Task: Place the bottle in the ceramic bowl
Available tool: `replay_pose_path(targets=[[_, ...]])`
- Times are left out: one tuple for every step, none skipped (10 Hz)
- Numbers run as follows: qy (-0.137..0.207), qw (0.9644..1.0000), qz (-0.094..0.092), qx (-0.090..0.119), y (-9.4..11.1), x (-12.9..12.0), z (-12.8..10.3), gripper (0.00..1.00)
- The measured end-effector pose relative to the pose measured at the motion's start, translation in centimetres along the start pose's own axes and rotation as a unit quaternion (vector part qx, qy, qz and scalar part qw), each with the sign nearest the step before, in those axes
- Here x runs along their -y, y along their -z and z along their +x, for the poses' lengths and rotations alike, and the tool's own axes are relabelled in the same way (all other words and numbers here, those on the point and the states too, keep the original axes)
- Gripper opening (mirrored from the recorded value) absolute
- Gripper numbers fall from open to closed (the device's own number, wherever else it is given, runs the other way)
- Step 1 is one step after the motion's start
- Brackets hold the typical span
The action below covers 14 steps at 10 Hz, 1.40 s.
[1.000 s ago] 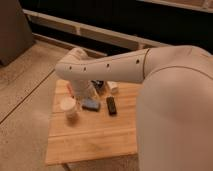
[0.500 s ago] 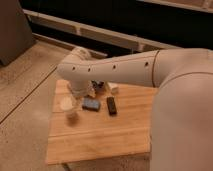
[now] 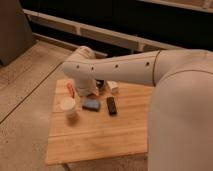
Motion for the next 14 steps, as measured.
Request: replay_pose_path(targets=[[-0.006,0.9999,0.014,-0.004,-0.2,2.3,0.1,0.65],[-0.011,0.9996,0.024,-0.006,-0.5,4.4,0.2,0.65],[-0.015,0.9995,0.029,-0.005,-0.8,5.9,0.3,0.65],[-0.020,0.9993,0.031,-0.001,-1.2,7.5,0.1,0.65],[-0.024,0.9991,0.033,0.011,-1.6,9.5,-0.5,0.65],[-0.026,0.9990,0.034,0.016,-1.8,10.4,-0.8,0.65],[-0.032,0.9988,0.033,0.016,-2.2,11.3,-1.0,0.65],[-0.033,0.9988,0.032,0.017,-2.1,11.3,-1.1,0.65],[-0.032,0.9988,0.032,0.017,-2.2,11.2,-1.2,0.65],[-0.032,0.9988,0.032,0.017,-2.2,11.2,-1.2,0.65],[-0.033,0.9988,0.033,0.017,-2.1,11.3,-1.2,0.65],[-0.044,0.9981,0.039,0.021,-2.1,12.2,-1.3,0.65],[-0.060,0.9967,0.048,0.027,-2.0,13.8,-1.4,0.65],[-0.084,0.9935,0.062,0.045,-1.6,16.6,-1.6,0.65]])
